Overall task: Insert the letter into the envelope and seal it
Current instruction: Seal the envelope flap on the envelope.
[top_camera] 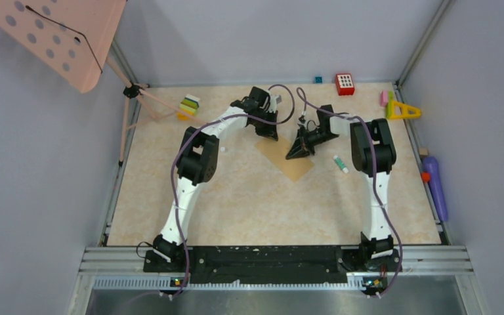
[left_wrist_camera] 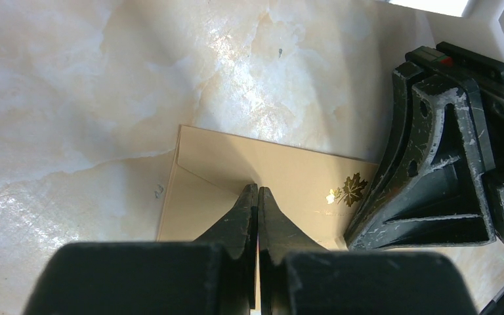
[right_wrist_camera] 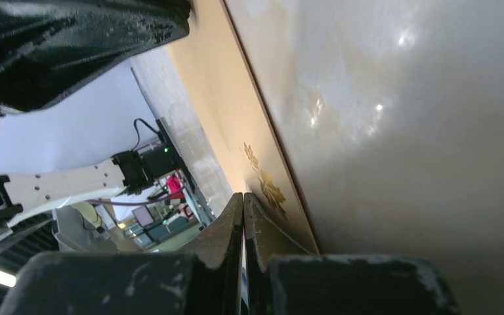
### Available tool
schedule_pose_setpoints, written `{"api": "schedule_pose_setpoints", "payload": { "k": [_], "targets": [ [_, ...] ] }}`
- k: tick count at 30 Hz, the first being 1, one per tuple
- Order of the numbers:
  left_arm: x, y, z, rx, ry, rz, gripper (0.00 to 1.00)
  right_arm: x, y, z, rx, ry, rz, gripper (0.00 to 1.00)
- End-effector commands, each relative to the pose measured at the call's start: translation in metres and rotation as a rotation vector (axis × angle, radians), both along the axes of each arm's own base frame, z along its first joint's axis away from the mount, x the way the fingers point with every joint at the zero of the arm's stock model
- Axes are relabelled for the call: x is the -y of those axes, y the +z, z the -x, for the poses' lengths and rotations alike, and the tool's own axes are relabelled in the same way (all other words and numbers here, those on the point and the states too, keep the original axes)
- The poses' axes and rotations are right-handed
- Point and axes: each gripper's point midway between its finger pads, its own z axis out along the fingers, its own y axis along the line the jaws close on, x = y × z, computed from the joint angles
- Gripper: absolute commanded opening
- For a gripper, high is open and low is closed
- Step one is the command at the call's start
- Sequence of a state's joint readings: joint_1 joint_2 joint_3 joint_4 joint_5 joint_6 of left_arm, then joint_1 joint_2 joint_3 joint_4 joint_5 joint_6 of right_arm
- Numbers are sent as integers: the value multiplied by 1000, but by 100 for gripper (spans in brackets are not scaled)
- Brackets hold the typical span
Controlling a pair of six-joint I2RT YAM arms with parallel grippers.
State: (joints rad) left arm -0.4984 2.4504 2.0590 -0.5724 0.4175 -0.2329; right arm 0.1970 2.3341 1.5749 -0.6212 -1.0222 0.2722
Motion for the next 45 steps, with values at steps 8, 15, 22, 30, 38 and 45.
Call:
{"api": "schedule_pose_setpoints", "payload": {
  "k": [8, 15, 22, 30, 38, 45],
  "targets": [
    [-11, -13, 12, -22, -2, -75, 0, -17, -40, -37, 20, -65, 147, 0],
    [-11, -14, 12, -21, -3, -76, 0, -13, -41, -20, 1, -28, 152, 0],
    [-11, -14, 12, -21, -3, -78, 0, 22, -40, 9, -33, -30, 168, 0],
    [-10, -10, 10, -13, -2, -70, 0, 56, -33, 18, -42, -77, 169, 0],
    [-9, -11, 11, -19, -4, -67, 0, 37, -37, -8, -48, -110, 128, 0],
    [-8, -11, 12, -19, -6, -66, 0, 1, -48, -21, -55, -73, 112, 0]
  ]
}}
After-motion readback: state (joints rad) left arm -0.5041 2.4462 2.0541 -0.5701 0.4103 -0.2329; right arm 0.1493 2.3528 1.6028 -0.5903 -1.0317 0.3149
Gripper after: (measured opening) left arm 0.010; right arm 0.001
